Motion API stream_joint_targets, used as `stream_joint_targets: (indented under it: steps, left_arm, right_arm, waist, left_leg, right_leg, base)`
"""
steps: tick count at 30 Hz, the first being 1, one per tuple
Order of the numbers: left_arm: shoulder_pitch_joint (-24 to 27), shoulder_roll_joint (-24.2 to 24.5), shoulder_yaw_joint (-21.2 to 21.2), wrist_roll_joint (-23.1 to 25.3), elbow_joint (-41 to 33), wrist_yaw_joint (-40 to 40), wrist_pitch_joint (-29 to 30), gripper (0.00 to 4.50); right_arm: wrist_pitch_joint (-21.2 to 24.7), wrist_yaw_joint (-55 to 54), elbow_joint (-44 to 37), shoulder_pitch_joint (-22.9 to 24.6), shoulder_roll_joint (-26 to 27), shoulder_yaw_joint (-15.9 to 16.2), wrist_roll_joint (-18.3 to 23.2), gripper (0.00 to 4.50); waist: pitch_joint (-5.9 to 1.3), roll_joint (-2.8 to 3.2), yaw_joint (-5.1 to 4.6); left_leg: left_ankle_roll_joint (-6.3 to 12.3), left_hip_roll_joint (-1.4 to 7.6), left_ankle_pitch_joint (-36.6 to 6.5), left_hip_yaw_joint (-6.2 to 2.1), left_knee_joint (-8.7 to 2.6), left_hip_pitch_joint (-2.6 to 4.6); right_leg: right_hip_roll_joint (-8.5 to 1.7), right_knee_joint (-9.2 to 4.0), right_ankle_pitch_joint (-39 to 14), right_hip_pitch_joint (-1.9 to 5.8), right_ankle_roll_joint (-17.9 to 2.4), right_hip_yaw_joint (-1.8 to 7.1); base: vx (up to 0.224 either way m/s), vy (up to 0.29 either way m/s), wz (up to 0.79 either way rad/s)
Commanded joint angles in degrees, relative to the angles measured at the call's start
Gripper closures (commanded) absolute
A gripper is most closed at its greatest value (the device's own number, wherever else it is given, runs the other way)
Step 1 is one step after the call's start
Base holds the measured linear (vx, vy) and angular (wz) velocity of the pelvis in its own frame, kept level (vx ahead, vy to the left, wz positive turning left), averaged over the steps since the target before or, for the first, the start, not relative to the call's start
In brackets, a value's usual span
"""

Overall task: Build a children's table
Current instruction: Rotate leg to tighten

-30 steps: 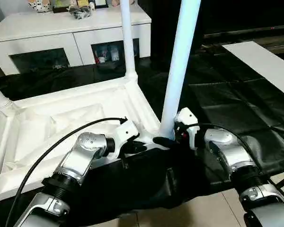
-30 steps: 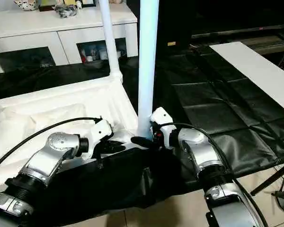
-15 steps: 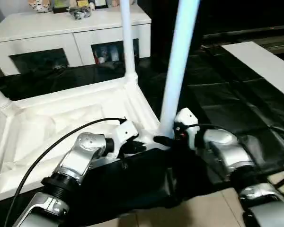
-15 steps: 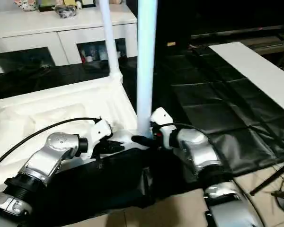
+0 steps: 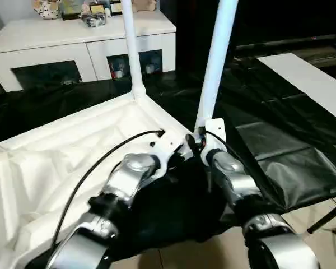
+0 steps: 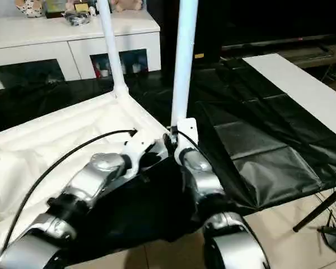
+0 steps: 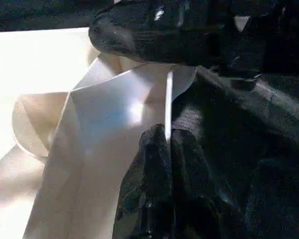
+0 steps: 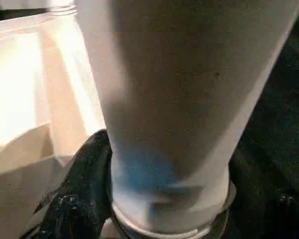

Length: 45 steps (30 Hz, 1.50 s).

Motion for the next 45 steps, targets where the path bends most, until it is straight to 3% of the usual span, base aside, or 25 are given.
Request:
stream_joint_targets:
  steps: [1, 6, 8, 10, 11, 12, 14, 16, 18, 19, 20, 21, 24, 27, 29, 35, 38, 45]
  left_arm:
    - [0.68, -0.15, 3.51, 0.10, 3.67, 7.16, -2.29, 4.50]
    - [1.95, 2.47, 1.39, 0.27, 1.39, 1.46, -5.54, 4.50]
    - [2.65, 3.57, 0.67, 0.18, 0.28, -0.83, -6.15, 4.50]
    - [3.76, 4.90, -0.60, -0.26, -1.52, -5.07, -7.88, 4.50]
    - [6.20, 7.40, -2.98, -1.48, -5.27, -13.45, -10.63, 4.50]
    - [6.79, 7.99, -3.52, -1.78, -6.17, -15.38, -11.20, 4.50]
    - [7.75, 9.11, -4.15, -2.43, -7.58, -18.62, -11.69, 4.50]
    - [8.92, 10.93, -5.23, -3.41, -9.77, -23.14, -12.39, 4.50]
    - [9.22, 11.40, -5.51, -3.66, -10.31, -24.27, -12.60, 4.50]
    - [10.09, 12.86, -5.94, -5.46, -12.67, -28.02, -12.06, 4.50]
    - [10.09, 12.86, -5.94, -5.46, -12.67, -28.02, -12.06, 4.50]
    - [10.33, 13.32, -5.94, -6.35, -13.54, -29.32, -11.67, 4.50]
    - [10.83, 14.48, -5.72, -7.62, -15.26, -32.37, -11.29, 4.50]
    - [10.55, 15.06, -5.28, -7.56, -14.82, -33.31, -11.89, 4.50]
    - [10.37, 15.15, -5.08, -7.42, -14.58, -33.34, -11.98, 4.50]
    - [10.48, 15.61, -5.10, -7.88, -14.98, -33.64, -11.55, 4.50]
    - [10.66, 15.89, -5.01, -7.82, -14.76, -33.99, -11.68, 4.50]
    - [11.05, 16.03, -5.07, -7.93, -14.58, -34.51, -11.46, 4.50]
  right_arm:
    - [-0.53, 3.29, 1.46, 0.92, 3.44, 0.13, 2.31, 1.43]
    - [-4.13, 9.36, -3.37, 1.62, 1.56, 0.78, 2.28, 0.98]
    - [-4.23, 11.23, -4.57, 1.73, 0.35, 0.63, 2.89, 0.65]
    - [-3.30, 14.86, -6.21, 2.14, -1.10, 0.81, 3.94, 0.65]
    - [-1.69, 24.53, -10.01, 3.89, -5.67, 4.46, 3.48, 0.54]
    - [-1.42, 27.03, -11.05, 4.48, -6.98, 5.70, 3.05, 0.44]
    - [-1.37, 33.45, -13.95, 6.37, -10.29, 8.06, 2.52, 0.44]
    - [-1.54, 42.62, -18.90, 9.52, -15.70, 11.32, 2.52, 0.44]
    - [-1.61, 44.97, -20.13, 10.32, -17.04, 12.08, 2.49, 0.44]
    - [-1.61, 53.13, -24.48, 13.00, -22.13, 14.16, 2.92, 0.44]
    - [-1.61, 53.13, -24.48, 13.00, -22.13, 14.16, 2.92, 0.44]
    - [-0.89, 55.62, -25.67, 13.65, -23.63, 14.47, 3.41, 0.44]
    - [1.27, 60.86, -28.08, 14.50, -26.64, 14.91, 5.18, 0.44]
    - [2.13, 62.61, -28.68, 14.20, -27.39, 15.51, 5.58, 0.44]
    - [2.25, 62.18, -28.31, 13.71, -26.81, 15.35, 5.59, 0.44]
    - [3.74, 63.18, -28.96, 13.56, -26.29, 15.06, 6.17, 0.60]
    - [3.82, 63.54, -28.50, 13.78, -26.40, 15.21, 5.96, 0.97]
    - [4.72, 62.50, -27.27, 14.52, -25.41, 14.07, 6.83, 1.39]
  waist:
    - [-2.35, -0.96, -0.29]
    - [-2.51, -1.11, 0.12]
    - [-2.67, -1.11, -0.36]
    - [-2.71, -1.23, -0.17]
    - [-2.77, -1.38, -0.05]
    - [-2.90, -1.38, 0.32]
    - [-3.01, -1.28, 0.72]
    - [-3.24, -1.22, 1.58]
    - [-3.38, -1.13, 2.53]
    - [-3.60, -0.90, 2.75]
    - [-3.93, -1.12, 3.32]
    - [-3.83, -1.08, 3.39]
    - [-3.36, -0.93, 3.62]
    - [-2.83, -0.95, 3.47]
    - [-2.85, -1.09, 3.37]
    - [-3.11, -1.26, 3.36]
    - [-3.22, -1.30, 3.45]
    - [-3.20, -1.22, 3.52]
  left_leg:
    - [1.46, 2.17, -22.42, -1.73, -5.06, 0.48]
    - [2.63, 2.51, -20.57, -1.67, -5.30, -0.13]
    - [2.70, 2.59, -18.55, -1.93, -5.49, -0.90]
    - [3.15, 2.61, -17.58, -1.62, -5.14, -0.30]
    - [3.88, 2.67, -16.41, -1.47, -5.01, -0.43]
    - [4.41, 2.82, -15.11, -1.61, -4.94, -0.53]
    - [5.92, 2.86, -12.92, -0.86, -4.35, -0.13]
    - [6.86, 2.91, -9.66, -0.81, -4.07, -0.37]
    - [8.13, 3.18, -5.85, -0.62, -3.53, -0.38]
    - [8.68, 3.05, -4.27, -0.53, -3.29, -0.36]
    - [9.79, 3.22, -1.19, -0.66, -2.84, -0.44]
    - [10.44, 3.21, -0.25, -0.60, -2.75, -0.62]
    - [10.06, 3.36, -4.79, -0.51, -3.01, -0.61]
    - [5.71, 3.52, -11.98, -0.57, -3.83, -0.18]
    - [4.21, 3.50, -12.86, -0.67, -4.00, 0.00]
    - [4.44, 3.32, -9.62, -0.63, -3.74, -0.34]
    - [5.32, 3.27, -7.92, -0.58, -3.52, -0.50]
    - [5.32, 3.31, -8.19, -0.56, -3.51, -0.41]
  right_leg:
    - [-2.85, -5.45, -31.15, 1.06, -5.67, 1.40]
    - [-3.04, -5.03, -26.76, 1.53, -6.64, 1.60]
    - [-3.18, -4.50, -24.94, 2.20, -7.36, 1.46]
    - [-3.25, -4.73, -23.66, 1.90, -8.59, 1.60]
    - [-3.28, -4.45, -21.63, 2.07, -9.50, 1.75]
    - [-3.33, -4.10, -19.98, 2.40, -9.79, 1.71]
    - [-3.15, -3.75, -16.67, 1.82, -11.91, 2.00]
    - [-2.95, -2.95, -11.55, 2.23, -12.66, 1.95]
    - [-2.79, -1.79, -4.77, 2.13, -14.30, 2.00]
    - [-2.61, -1.31, -1.83, 2.27, -15.57, 1.86]
    - [-2.55, -0.55, 2.50, 2.52, -16.15, 1.85]
    - [-2.55, -0.49, 3.53, 2.34, -16.68, 1.83]
    - [-2.82, -1.27, -3.07, 2.35, -16.36, 1.75]
    - [-2.88, -2.55, -13.97, 2.05, -13.95, 1.85]
    - [-2.94, -2.76, -16.03, 1.98, -12.83, 1.95]
    - [-2.86, -2.31, -12.50, 2.09, -12.67, 2.00]
    - [-2.89, -2.03, -10.46, 2.22, -13.27, 1.95]
    - [-2.88, -2.15, -11.66, 2.16, -13.23, 1.88]
  base:
    - [0.000, 0.000, 0.00]
    - [0.000, 0.000, 0.00]
    - [0.000, 0.000, 0.00]
    - [0.000, 0.000, 0.00]
    - [0.000, 0.000, 0.00]
    - [0.000, 0.000, 0.00]
    - [0.029, -0.014, 0.03]
    - [0.064, -0.032, 0.06]
    - [0.057, -0.014, 0.03]
    - [0.056, -0.003, 0.03]
    - [0.000, 0.000, 0.00]
    - [0.000, 0.000, 0.00]
    - [0.000, 0.000, 0.00]
    - [0.000, 0.000, 0.00]
    - [0.000, 0.000, 0.00]
    - [0.000, 0.000, 0.00]
    - [0.000, 0.000, 0.00]
    - [0.000, 0.000, 0.00]
